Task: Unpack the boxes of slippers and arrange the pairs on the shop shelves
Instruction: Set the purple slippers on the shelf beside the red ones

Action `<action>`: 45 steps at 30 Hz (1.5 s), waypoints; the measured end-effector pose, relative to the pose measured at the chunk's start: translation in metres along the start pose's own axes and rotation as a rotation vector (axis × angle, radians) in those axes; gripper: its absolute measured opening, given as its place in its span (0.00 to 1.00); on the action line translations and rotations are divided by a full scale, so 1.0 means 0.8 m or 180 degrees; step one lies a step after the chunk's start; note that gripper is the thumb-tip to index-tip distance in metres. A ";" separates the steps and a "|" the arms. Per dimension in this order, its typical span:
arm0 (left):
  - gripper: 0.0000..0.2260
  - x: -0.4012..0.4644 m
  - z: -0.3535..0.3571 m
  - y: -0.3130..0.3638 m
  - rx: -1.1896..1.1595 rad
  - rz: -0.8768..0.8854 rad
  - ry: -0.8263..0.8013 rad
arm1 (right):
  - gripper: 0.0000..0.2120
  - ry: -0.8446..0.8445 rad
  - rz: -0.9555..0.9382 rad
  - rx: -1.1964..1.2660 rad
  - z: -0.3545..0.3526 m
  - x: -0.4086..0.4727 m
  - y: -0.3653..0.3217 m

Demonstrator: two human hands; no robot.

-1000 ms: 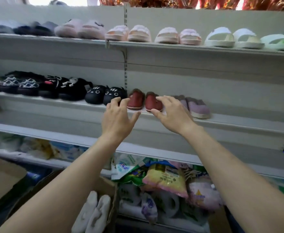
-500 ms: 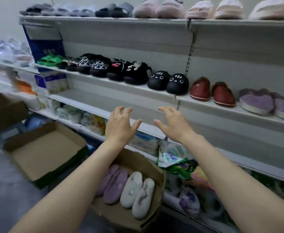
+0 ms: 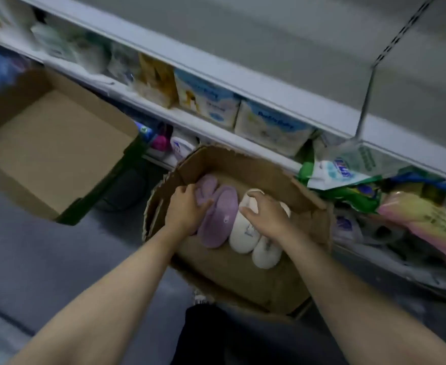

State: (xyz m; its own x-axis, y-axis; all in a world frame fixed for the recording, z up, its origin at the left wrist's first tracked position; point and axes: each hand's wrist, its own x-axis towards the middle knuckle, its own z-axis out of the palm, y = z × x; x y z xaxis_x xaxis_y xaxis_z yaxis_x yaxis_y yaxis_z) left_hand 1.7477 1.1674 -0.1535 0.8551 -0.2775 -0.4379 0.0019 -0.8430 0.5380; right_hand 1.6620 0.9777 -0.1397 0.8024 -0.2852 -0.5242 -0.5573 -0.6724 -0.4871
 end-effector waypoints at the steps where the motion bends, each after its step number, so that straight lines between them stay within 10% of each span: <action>1: 0.28 0.012 0.017 -0.019 -0.0041 -0.0188 -0.0173 | 0.27 -0.0142 0.0160 0.0154 0.029 0.011 0.009; 10: 0.30 0.097 0.133 -0.154 -0.0606 -0.1472 -0.0735 | 0.12 -0.0764 0.1678 0.1841 0.217 0.091 0.061; 19: 0.35 0.130 0.176 -0.184 -0.1811 -0.2130 -0.0168 | 0.44 -0.0434 0.2559 0.3469 0.278 0.120 0.065; 24: 0.38 0.133 0.180 -0.187 -0.2249 -0.2281 -0.0049 | 0.27 0.0136 0.2408 0.3349 0.277 0.119 0.069; 32: 0.29 0.117 0.170 -0.160 -0.3136 -0.2234 -0.0053 | 0.41 0.1075 0.1618 0.2836 0.250 0.109 0.066; 45: 0.34 -0.093 0.146 -0.013 -0.3207 -0.0750 -0.0080 | 0.34 0.1054 0.0765 0.3348 0.103 -0.065 0.156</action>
State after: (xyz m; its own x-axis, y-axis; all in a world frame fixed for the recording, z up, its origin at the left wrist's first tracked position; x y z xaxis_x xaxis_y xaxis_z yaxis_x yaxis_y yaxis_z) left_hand 1.6235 1.1429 -0.2108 0.7657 -0.1748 -0.6189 0.6108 -0.1035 0.7850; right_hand 1.5328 0.9648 -0.2304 0.5799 -0.6021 -0.5489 -0.4824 0.2892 -0.8268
